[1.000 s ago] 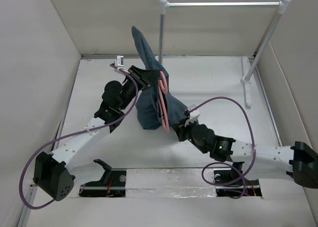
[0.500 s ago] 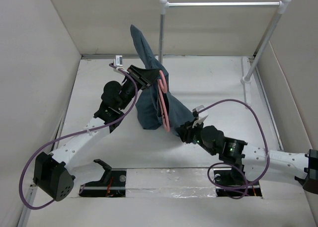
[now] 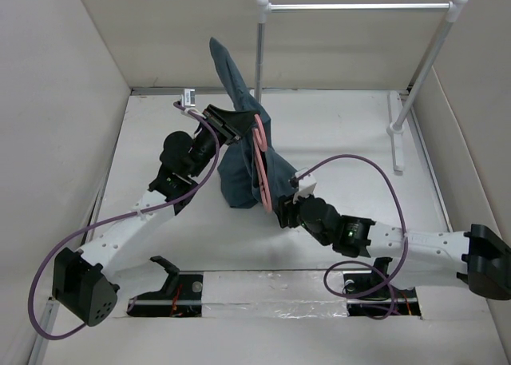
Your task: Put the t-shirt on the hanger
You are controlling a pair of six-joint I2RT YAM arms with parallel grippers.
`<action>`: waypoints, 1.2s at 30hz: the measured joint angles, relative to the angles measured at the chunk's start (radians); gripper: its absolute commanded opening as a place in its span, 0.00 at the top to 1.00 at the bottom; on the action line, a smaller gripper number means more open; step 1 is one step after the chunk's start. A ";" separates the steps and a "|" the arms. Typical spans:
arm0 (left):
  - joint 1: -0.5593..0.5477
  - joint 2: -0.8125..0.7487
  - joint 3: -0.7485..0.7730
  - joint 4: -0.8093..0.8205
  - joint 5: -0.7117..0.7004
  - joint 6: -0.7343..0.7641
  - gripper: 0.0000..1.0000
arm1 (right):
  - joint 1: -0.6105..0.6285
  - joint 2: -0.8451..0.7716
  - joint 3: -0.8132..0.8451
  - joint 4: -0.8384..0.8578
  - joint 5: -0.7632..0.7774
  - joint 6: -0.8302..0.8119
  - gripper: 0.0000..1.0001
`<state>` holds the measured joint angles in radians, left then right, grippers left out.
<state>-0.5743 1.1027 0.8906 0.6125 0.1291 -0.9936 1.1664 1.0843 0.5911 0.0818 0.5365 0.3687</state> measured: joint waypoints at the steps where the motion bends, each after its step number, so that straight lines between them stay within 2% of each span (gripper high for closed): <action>1: 0.000 -0.001 0.000 0.000 0.002 0.000 1.00 | 0.000 0.009 0.003 0.002 0.011 -0.008 0.46; 2: 0.000 -0.002 0.000 0.000 0.003 0.000 1.00 | 0.000 0.017 0.004 0.006 0.021 -0.014 0.65; 4: 0.000 -0.004 0.000 -0.001 0.006 0.000 1.00 | 0.000 0.032 0.007 0.017 0.043 -0.028 0.86; 5: 0.000 -0.006 0.000 -0.003 0.006 0.000 1.00 | 0.000 0.039 0.008 0.023 0.052 -0.032 1.00; 10: 0.000 -0.018 0.000 -0.004 -0.004 0.001 1.00 | 0.000 0.046 0.008 0.031 0.046 -0.005 1.00; 15: 0.017 -0.004 0.006 0.032 0.002 -0.016 1.00 | 0.008 -0.024 -0.045 0.034 -0.044 0.063 1.00; 22: 0.035 0.060 0.061 0.058 -0.007 -0.025 1.00 | 0.126 -0.092 -0.104 0.020 -0.144 0.155 1.00; 27: 0.034 0.074 0.062 0.057 -0.054 0.007 1.00 | 0.210 -0.144 -0.082 -0.055 -0.152 0.190 1.00; 36: 0.035 0.119 0.111 0.059 -0.129 0.107 1.00 | 0.223 -0.307 -0.020 -0.206 -0.163 0.215 1.00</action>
<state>-0.5388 1.2221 1.0012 0.6712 -0.0002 -0.8864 1.3891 0.7773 0.5709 -0.1246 0.3733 0.5835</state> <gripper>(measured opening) 0.185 0.017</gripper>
